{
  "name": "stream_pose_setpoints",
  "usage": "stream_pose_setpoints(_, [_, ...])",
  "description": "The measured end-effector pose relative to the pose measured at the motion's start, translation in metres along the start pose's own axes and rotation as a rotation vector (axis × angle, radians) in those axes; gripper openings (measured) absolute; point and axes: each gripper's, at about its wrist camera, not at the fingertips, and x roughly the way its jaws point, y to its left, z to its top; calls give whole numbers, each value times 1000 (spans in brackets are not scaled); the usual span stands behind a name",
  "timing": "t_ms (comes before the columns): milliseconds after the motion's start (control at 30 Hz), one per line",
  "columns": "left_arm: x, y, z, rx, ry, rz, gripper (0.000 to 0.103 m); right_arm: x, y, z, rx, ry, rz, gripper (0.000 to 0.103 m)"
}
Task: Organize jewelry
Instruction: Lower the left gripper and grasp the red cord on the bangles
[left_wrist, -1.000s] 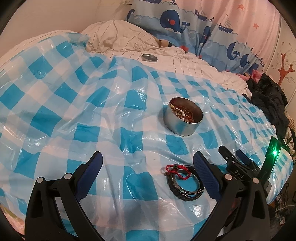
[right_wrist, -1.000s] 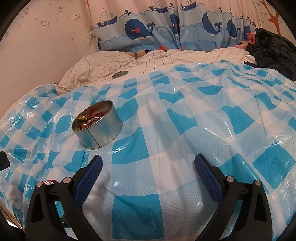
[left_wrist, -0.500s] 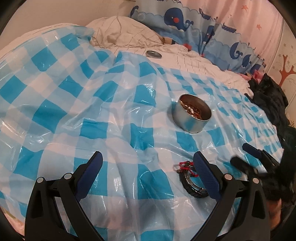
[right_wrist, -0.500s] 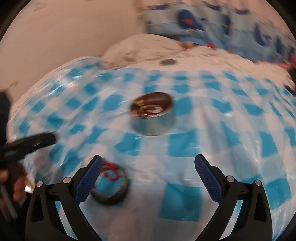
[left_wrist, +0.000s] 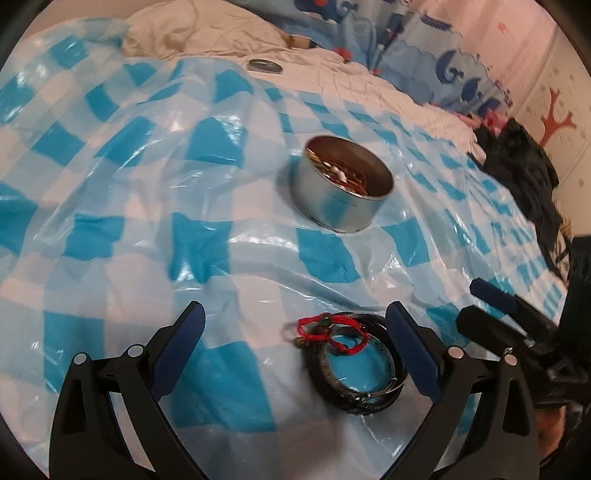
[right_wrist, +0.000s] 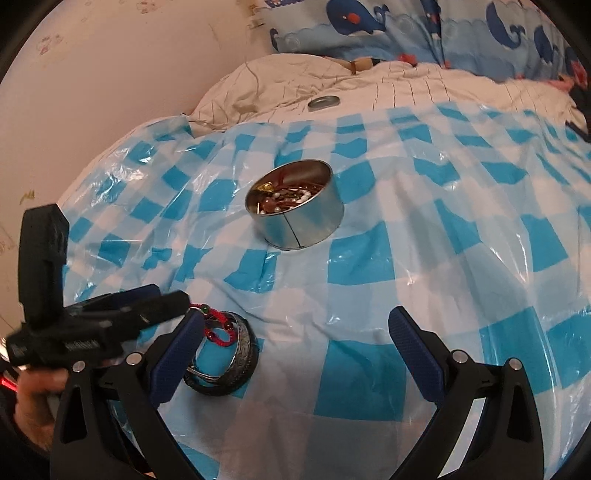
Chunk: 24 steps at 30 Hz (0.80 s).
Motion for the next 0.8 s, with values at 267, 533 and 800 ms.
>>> stream_pose_setpoints(267, [11,1,-1,2,71,-68,7,-4,9,-10,-59,38,-11,96])
stream_pose_setpoints(533, [-29,17,8,-92,-26,-255,4,-11,51,-24,-241,-28,42,96])
stream_pose_setpoints(800, [-56,36,11,-147,-92,-256,4,16,103,-38,-462,29,108,46])
